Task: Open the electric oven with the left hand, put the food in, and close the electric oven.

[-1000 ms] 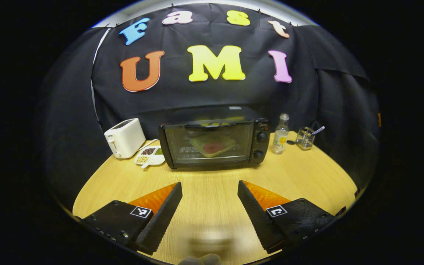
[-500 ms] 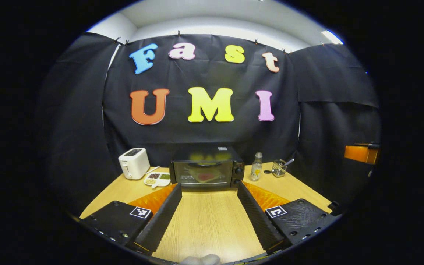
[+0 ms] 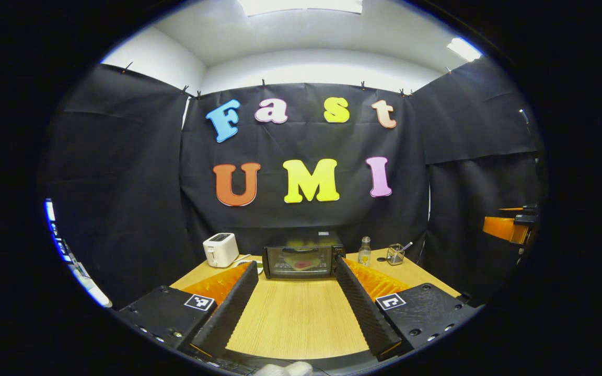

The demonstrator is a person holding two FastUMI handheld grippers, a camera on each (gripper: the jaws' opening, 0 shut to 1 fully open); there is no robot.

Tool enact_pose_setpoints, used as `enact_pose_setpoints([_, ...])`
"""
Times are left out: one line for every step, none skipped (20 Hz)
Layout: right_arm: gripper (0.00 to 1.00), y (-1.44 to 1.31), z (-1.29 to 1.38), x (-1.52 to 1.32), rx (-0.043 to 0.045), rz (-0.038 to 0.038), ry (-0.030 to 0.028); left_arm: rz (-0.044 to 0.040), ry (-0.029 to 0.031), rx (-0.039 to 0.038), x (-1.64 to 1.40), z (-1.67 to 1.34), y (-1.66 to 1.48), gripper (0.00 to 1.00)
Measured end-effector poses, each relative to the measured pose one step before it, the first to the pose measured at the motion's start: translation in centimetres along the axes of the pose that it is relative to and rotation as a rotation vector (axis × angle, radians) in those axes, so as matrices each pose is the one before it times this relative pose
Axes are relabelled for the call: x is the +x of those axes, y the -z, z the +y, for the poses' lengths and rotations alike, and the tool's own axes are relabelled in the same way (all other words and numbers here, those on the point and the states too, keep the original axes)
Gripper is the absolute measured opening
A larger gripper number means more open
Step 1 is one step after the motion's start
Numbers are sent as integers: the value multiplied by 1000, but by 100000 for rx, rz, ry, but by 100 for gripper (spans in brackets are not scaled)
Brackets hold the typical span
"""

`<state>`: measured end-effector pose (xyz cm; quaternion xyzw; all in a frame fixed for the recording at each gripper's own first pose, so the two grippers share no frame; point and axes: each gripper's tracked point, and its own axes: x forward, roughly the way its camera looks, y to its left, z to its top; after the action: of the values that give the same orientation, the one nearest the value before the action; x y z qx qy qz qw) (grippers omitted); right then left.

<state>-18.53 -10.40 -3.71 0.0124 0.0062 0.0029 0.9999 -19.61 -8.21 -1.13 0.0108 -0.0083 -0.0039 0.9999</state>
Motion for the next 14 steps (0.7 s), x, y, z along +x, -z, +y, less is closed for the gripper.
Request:
enact_pose_setpoints([96, -36, -360, -423, -87, -458, 109, -533, 316, -59, -565, -378, -439, 96])
enact_pose_setpoints([96, -301, -193, -366, 152, -988, 25, -816, -131, 307, -509, -117, -529, 96])
enact_pose_setpoints([96, -361, -7, -349, 182, -1086, -312, -1601, -357, 622, -397, 7, -779, 97])
enact_pose_setpoints([96, -396, 63, -245, -110, -1144, -489, -932, 28, 309, -245, -124, -653, 96])
enact_pose_setpoints([96, -255, -11, -197, -388, -723, -223, -352, 59, -425, -144, -225, -319, 96])
enact_pose_setpoints([96, -290, 24, -57, -318, -845, -256, -390, 475, -499, -84, -275, -355, 96])
enact_pose_setpoints([96, -255, 90, -120, 126, -617, -211, 107, -5, 43, -81, -192, -206, 96])
enact_pose_setpoints([96, -251, 195, 16, 86, -211, -437, 539, -351, 446, -24, 81, -56, 96])
enact_pose_setpoints([96, 37, 175, 3, -306, 201, -389, -387, -80, 110, 66, -31, -278, 96])
enact_pose_setpoints([96, -217, 122, 109, -409, -14, -92, 114, 146, -287, 123, -88, -361, 96])
enact_pose_setpoints([96, -222, 95, 53, -308, -337, -168, 205, 168, -369, 75, -46, 0, 96])
enact_pose_setpoints([96, -448, 216, 141, -41, -860, -427, -269, 135, 57, 178, 54, -315, 96])
enact_pose_setpoints([96, -112, 21, 228, 215, -269, 58, 71, -813, 332, 169, 418, -75, 96])
enact_pose_setpoints([96, 19, 106, 262, 454, 233, -10, 398, -377, 121, 261, 304, 28, 96])
